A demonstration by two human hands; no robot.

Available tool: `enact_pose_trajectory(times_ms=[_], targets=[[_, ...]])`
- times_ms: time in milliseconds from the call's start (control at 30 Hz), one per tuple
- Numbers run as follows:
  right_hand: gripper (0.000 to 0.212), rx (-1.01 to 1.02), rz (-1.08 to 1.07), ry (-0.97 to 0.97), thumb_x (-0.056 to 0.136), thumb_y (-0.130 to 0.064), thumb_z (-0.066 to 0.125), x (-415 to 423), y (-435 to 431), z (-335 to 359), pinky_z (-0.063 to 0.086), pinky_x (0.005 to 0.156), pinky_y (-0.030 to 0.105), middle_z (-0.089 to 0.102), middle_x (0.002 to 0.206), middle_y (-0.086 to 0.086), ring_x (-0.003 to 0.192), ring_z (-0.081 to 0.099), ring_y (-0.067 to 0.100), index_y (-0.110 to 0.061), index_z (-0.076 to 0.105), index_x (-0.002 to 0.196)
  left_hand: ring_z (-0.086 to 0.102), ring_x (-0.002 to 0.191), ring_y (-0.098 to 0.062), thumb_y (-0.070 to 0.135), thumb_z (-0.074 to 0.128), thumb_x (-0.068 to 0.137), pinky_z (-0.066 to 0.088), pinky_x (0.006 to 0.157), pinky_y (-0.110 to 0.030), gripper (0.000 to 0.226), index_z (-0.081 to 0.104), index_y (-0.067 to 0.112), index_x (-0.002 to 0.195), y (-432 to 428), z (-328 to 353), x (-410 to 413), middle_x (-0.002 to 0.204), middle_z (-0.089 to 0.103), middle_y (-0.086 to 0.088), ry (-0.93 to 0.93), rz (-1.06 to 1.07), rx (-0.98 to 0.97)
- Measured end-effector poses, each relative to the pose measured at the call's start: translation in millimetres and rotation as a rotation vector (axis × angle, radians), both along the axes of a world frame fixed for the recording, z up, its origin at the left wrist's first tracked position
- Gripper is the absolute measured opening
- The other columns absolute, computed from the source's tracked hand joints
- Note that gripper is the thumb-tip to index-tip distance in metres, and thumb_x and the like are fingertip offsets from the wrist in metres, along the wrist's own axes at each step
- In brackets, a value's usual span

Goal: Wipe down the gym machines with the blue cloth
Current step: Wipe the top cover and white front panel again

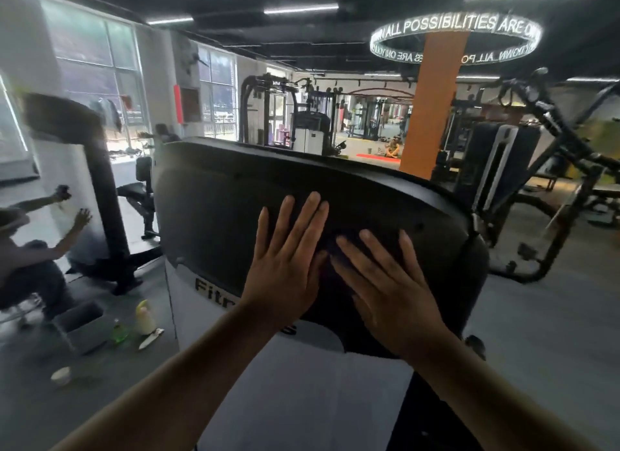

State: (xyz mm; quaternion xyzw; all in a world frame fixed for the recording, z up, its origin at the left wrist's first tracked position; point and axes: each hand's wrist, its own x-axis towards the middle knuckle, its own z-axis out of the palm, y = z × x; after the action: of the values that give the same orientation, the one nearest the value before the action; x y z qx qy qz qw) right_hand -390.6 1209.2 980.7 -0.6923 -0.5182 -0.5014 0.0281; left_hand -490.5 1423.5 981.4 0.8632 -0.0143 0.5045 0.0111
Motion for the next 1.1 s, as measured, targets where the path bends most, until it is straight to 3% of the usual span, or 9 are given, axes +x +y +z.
enact_pose_trajectory(times_ms=[100, 267, 433, 633, 800, 933, 1000, 1100], targets=[[0.049, -0.128, 0.127, -0.073, 0.116, -0.028, 0.043, 17.7, -27.8, 4.2, 0.016, 0.133, 0.061, 0.026, 0.179, -0.002, 0.167, 0.019, 0.024, -0.027, 0.046, 0.165, 0.001, 0.17, -0.03, 0.028, 0.04, 0.113, 0.005, 0.136, -0.062, 0.069, 0.01, 0.019, 0.175, -27.8, -0.8, 0.7, 0.184, 0.007, -0.001, 0.005, 0.046, -0.027], [0.058, 0.255, 0.163, 0.154, 0.107, -0.021, 0.062, 42.4, -58.6, 23.3, 0.02, 0.131, 0.066, 0.031, 0.176, -0.001, 0.165, 0.024, 0.031, -0.025, 0.048, 0.163, -0.002, 0.17, -0.028, 0.036, 0.043, 0.116, 0.005, 0.136, -0.06, 0.07, 0.009, 0.02, 0.175, -53.2, 11.3, -1.9, 0.184, 0.004, 0.001, 0.038, 0.151, -0.047], [0.053, -0.119, 0.265, -0.085, 0.113, -0.028, 0.047, 49.2, -68.6, -1.2, 0.016, 0.134, 0.06, 0.028, 0.178, -0.005, 0.167, 0.019, 0.023, -0.029, 0.044, 0.166, -0.008, 0.17, -0.033, 0.033, 0.048, 0.115, 0.006, 0.136, -0.06, 0.073, 0.008, 0.021, 0.175, -76.8, 20.0, 5.3, 0.184, -0.001, 0.003, 0.08, 0.168, -0.032], [0.06, 0.226, 0.241, 0.129, 0.106, -0.023, 0.064, 70.3, -87.5, 17.3, 0.024, 0.128, 0.069, 0.031, 0.177, 0.001, 0.165, 0.025, 0.032, -0.025, 0.047, 0.164, -0.01, 0.17, -0.03, 0.043, 0.049, 0.115, 0.002, 0.137, -0.056, 0.079, 0.007, 0.017, 0.176, -88.7, 16.9, 5.9, 0.184, -0.005, 0.002, 0.096, 0.235, -0.055], [0.053, -0.11, 0.331, -0.075, 0.115, -0.031, 0.05, 82.8, -102.2, 2.4, 0.023, 0.131, 0.062, 0.028, 0.178, -0.005, 0.165, 0.024, 0.026, -0.03, 0.041, 0.167, -0.002, 0.17, -0.028, 0.04, 0.046, 0.115, 0.008, 0.137, -0.059, 0.072, 0.013, 0.02, 0.176, -99.8, 19.7, 8.4, 0.184, 0.004, 0.002, 0.12, 0.212, 0.064], [0.049, 0.106, 0.302, 0.056, 0.116, -0.03, 0.044, 90.5, -108.3, 17.5, 0.023, 0.131, 0.062, 0.032, 0.176, -0.001, 0.165, 0.025, 0.03, -0.026, 0.046, 0.164, -0.001, 0.17, -0.028, 0.04, 0.048, 0.116, 0.009, 0.137, -0.057, 0.071, 0.013, 0.022, 0.175, -103.1, 20.1, 11.4, 0.184, 0.005, 0.002, 0.118, 0.21, 0.089], [0.052, 0.096, 0.291, 0.062, 0.113, -0.029, 0.049, 84.3, -104.9, 1.9, 0.021, 0.132, 0.063, 0.031, 0.177, -0.001, 0.165, 0.024, 0.031, -0.026, 0.045, 0.165, -0.002, 0.17, -0.029, 0.039, 0.049, 0.116, 0.01, 0.137, -0.057, 0.072, 0.013, 0.021, 0.175, -103.7, 15.3, 12.9, 0.184, 0.005, 0.001, 0.115, 0.213, 0.079], [0.059, -0.215, 0.301, -0.123, 0.111, -0.028, 0.048, 79.7, -103.0, -30.2, 0.01, 0.134, 0.058, 0.023, 0.18, -0.002, 0.167, 0.016, 0.027, -0.03, 0.037, 0.168, -0.003, 0.17, -0.028, 0.041, 0.047, 0.116, 0.01, 0.137, -0.057, 0.073, 0.008, 0.023, 0.175, -99.2, 6.3, 11.1, 0.184, 0.003, 0.003, 0.141, 0.219, 0.086]])
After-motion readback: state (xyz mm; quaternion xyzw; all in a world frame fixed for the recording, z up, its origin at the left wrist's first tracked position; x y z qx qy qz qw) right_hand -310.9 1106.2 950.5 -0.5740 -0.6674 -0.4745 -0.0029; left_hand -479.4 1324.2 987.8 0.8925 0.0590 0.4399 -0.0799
